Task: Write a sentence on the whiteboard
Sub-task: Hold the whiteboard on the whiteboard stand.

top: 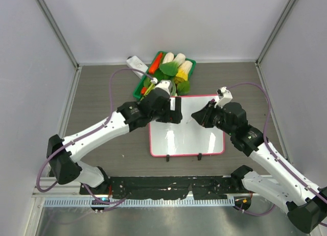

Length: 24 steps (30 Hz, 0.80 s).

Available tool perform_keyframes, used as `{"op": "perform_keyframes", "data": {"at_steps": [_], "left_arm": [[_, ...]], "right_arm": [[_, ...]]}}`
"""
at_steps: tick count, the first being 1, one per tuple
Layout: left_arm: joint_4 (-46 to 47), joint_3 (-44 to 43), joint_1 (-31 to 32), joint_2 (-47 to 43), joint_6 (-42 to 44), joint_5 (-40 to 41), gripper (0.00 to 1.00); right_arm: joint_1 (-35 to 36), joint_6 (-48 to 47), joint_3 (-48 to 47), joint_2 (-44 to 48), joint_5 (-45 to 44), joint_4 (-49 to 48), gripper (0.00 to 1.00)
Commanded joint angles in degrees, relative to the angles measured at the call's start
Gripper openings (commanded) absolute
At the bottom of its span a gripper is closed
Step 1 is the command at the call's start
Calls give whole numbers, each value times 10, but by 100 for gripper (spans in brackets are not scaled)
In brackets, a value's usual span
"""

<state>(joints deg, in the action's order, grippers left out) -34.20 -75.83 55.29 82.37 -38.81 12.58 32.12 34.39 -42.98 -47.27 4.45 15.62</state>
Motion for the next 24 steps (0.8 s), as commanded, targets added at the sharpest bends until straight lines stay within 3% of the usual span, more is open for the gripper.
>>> {"op": "perform_keyframes", "data": {"at_steps": [1, 15, 20, 24], "left_arm": [[-12, -17, -68, -21, 35, -70, 96], [-4, 161, -379, -197, 29, -300, 96], [17, 216, -435, -210, 29, -395, 96], [105, 276, -445, -216, -12, -465, 95]], "right_arm": [[0, -10, -31, 2, -18, -7, 2], [-1, -22, -39, -5, -27, -5, 1], [-1, -30, -50, -15, -20, -5, 1], [-1, -38, -58, -18, -17, -4, 1]]}}
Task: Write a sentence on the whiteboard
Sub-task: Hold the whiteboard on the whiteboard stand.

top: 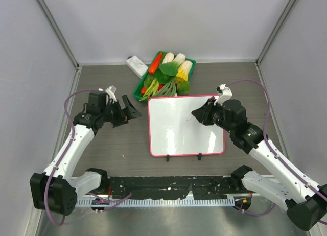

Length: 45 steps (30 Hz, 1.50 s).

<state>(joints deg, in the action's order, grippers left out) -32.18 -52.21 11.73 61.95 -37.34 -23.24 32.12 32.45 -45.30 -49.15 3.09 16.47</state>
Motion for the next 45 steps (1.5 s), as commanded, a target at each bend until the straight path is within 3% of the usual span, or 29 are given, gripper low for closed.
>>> {"op": "perform_keyframes", "data": {"at_steps": [1, 6, 11, 21, 34, 39, 45], "left_arm": [[112, 53, -9, -11, -37, -125, 95], [220, 119, -9, -8, -90, -167, 94], [260, 155, -7, 4, -92, -183, 93], [403, 187, 7, 50, -125, -243, 88], [472, 184, 35, 159, -108, -211, 77], [498, 181, 43, 181, -113, -219, 71], [499, 187, 46, 185, -103, -222, 68]], "right_arm": [[-1, -19, -36, 1, -6, -13, 1], [-1, -21, -35, -4, 18, -22, 1], [-1, -19, -31, -12, 46, -39, 1], [-1, 5, -32, -64, 99, -110, 1], [0, 0, -71, -111, 105, -143, 2], [17, 2, -52, -114, 120, -211, 1], [36, -1, -59, -140, 105, -218, 1]]}}
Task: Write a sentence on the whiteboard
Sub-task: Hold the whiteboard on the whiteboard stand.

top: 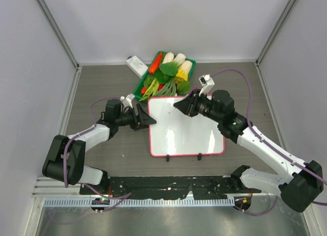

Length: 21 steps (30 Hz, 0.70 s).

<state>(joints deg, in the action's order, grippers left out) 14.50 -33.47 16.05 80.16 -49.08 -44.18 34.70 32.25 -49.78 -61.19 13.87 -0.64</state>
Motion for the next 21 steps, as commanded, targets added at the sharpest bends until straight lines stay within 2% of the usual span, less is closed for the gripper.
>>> {"op": "perform_keyframes", "data": {"at_steps": [1, 14, 21], "left_arm": [[29, 0, 3, 3, 17, -12, 68], [21, -14, 13, 13, 30, -13, 61], [-10, -21, 28, 20, 54, 3, 46]], "right_arm": [[12, 1, -16, -23, -2, -48, 1], [21, -8, -19, -24, -22, -38, 1], [23, -13, -18, -23, -19, -39, 1]]}}
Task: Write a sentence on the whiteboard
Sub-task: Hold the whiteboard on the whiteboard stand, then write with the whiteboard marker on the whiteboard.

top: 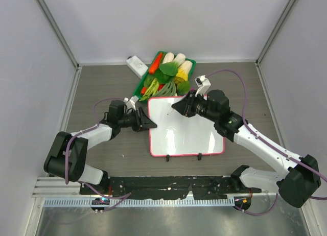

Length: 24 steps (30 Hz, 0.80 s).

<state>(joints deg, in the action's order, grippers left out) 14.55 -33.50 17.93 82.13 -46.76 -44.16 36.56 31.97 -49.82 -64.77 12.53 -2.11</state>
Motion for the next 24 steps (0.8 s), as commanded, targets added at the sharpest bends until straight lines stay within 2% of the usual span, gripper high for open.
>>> {"op": "perform_keyframes", "data": {"at_steps": [1, 12, 19, 24], "left_arm": [[-15, -23, 14, 0, 36, 7, 44], [-88, -11, 47, -37, 67, 48, 10], [-102, 5, 56, -54, 69, 66, 6], [-114, 7, 60, -57, 74, 77, 5]], "right_arm": [[4, -13, -18, 14, -7, -25, 2], [17, -24, -28, 7, -24, -20, 1], [33, -45, -29, 10, -58, -11, 2], [59, -63, -36, 2, -120, -4, 1]]}}
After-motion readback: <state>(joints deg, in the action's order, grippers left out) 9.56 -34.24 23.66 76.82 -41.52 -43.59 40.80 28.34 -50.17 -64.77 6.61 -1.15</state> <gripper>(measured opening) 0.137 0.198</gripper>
